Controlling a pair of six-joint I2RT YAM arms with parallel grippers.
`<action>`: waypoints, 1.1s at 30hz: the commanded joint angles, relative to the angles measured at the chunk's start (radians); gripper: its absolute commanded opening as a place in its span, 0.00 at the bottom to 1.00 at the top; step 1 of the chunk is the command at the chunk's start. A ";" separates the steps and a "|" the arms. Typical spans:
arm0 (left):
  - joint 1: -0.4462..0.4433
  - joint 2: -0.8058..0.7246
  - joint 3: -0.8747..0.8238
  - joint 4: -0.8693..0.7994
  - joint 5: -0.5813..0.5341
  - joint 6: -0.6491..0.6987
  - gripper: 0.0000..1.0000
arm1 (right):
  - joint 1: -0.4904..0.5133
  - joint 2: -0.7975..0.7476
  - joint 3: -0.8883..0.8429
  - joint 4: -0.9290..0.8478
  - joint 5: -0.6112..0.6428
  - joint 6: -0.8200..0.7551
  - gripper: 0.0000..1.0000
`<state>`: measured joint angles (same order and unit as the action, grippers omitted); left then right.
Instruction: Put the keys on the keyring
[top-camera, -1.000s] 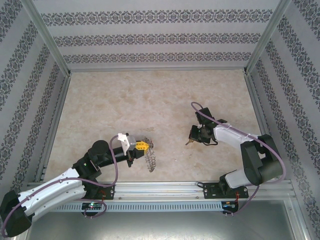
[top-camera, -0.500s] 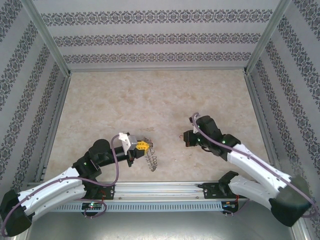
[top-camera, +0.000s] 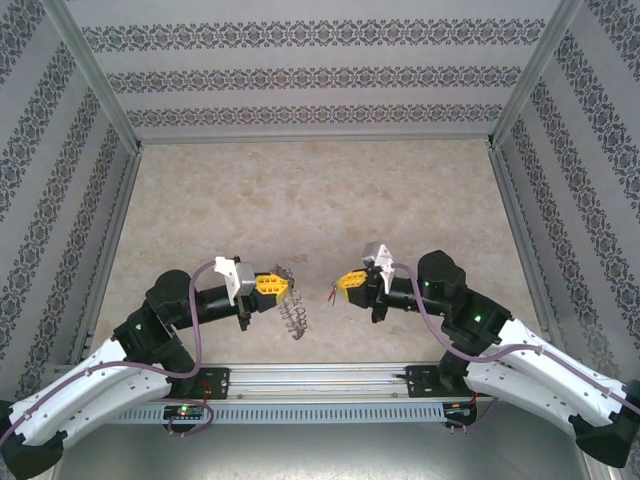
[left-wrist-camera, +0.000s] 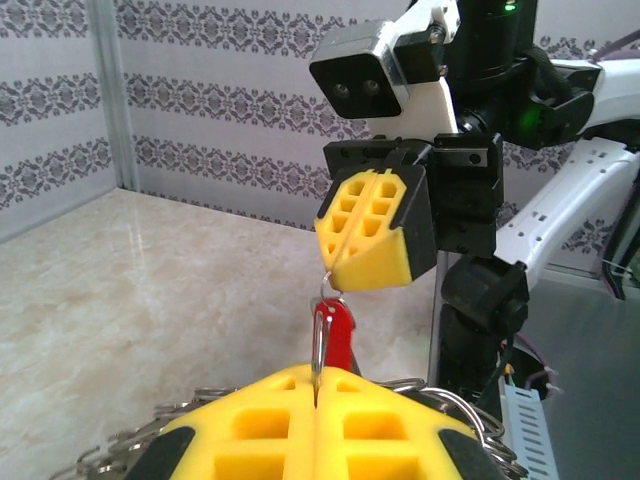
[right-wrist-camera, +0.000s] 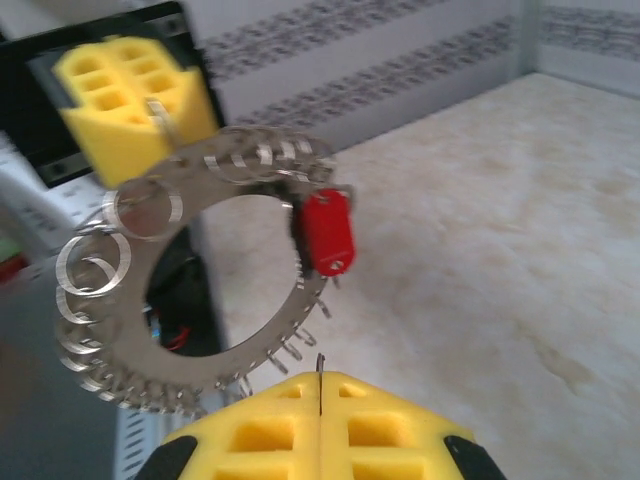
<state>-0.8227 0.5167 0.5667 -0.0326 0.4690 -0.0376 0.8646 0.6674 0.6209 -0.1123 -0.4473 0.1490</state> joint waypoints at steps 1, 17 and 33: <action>0.008 0.011 0.068 -0.088 0.055 0.060 0.00 | 0.022 0.013 0.046 0.109 -0.185 -0.044 0.00; 0.007 0.083 0.094 -0.066 0.089 0.175 0.00 | 0.066 0.183 0.081 0.319 -0.230 0.099 0.00; 0.007 0.082 0.098 -0.081 0.075 0.192 0.00 | 0.068 0.272 0.128 0.251 -0.192 0.077 0.00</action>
<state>-0.8227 0.6098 0.6289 -0.1280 0.5236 0.1299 0.9257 0.9501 0.7242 0.1371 -0.6518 0.2329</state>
